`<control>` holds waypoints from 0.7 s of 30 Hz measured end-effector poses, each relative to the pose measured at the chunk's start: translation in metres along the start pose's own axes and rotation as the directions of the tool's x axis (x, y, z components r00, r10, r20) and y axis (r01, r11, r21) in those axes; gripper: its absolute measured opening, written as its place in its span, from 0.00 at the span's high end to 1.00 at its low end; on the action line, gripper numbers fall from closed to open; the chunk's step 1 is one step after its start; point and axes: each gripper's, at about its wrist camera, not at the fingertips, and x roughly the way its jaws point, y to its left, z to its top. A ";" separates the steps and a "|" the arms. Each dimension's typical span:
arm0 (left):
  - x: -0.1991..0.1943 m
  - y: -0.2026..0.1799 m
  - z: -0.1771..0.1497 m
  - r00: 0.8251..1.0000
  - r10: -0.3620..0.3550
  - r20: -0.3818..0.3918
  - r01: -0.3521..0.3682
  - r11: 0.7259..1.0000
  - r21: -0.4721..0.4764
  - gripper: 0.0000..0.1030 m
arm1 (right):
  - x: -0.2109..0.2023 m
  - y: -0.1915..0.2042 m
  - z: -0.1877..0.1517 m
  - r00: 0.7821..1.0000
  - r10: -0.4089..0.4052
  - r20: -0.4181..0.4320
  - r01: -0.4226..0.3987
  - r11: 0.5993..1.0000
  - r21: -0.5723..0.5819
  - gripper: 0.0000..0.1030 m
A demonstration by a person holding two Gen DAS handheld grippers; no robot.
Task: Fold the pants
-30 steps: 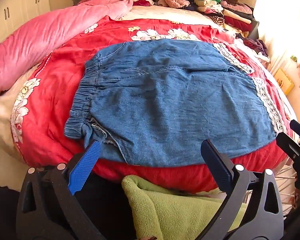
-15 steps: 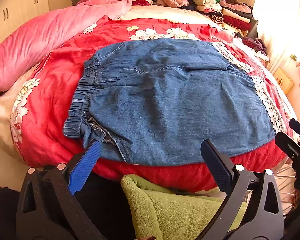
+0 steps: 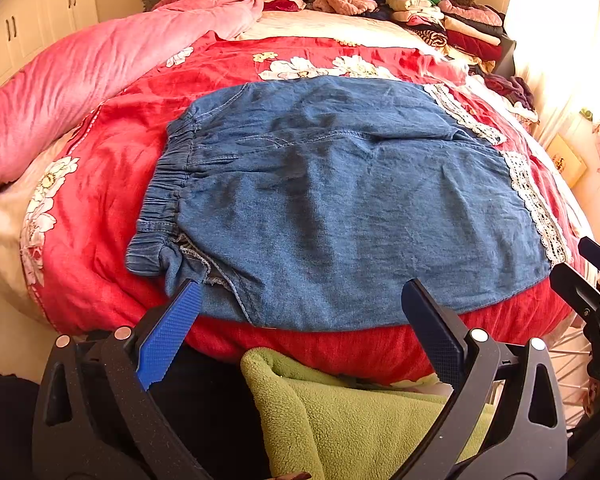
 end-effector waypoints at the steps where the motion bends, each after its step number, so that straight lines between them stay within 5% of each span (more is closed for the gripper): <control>1: 0.000 0.000 0.000 1.000 0.002 0.000 -0.002 1.000 0.002 0.08 | 0.000 0.000 0.000 1.000 0.000 0.000 0.000 1.000 0.000 0.04; 21: -0.001 -0.002 -0.001 1.000 -0.003 -0.004 0.003 1.000 0.005 0.08 | 0.003 0.002 -0.002 1.000 -0.002 -0.002 0.002 1.000 -0.013 0.04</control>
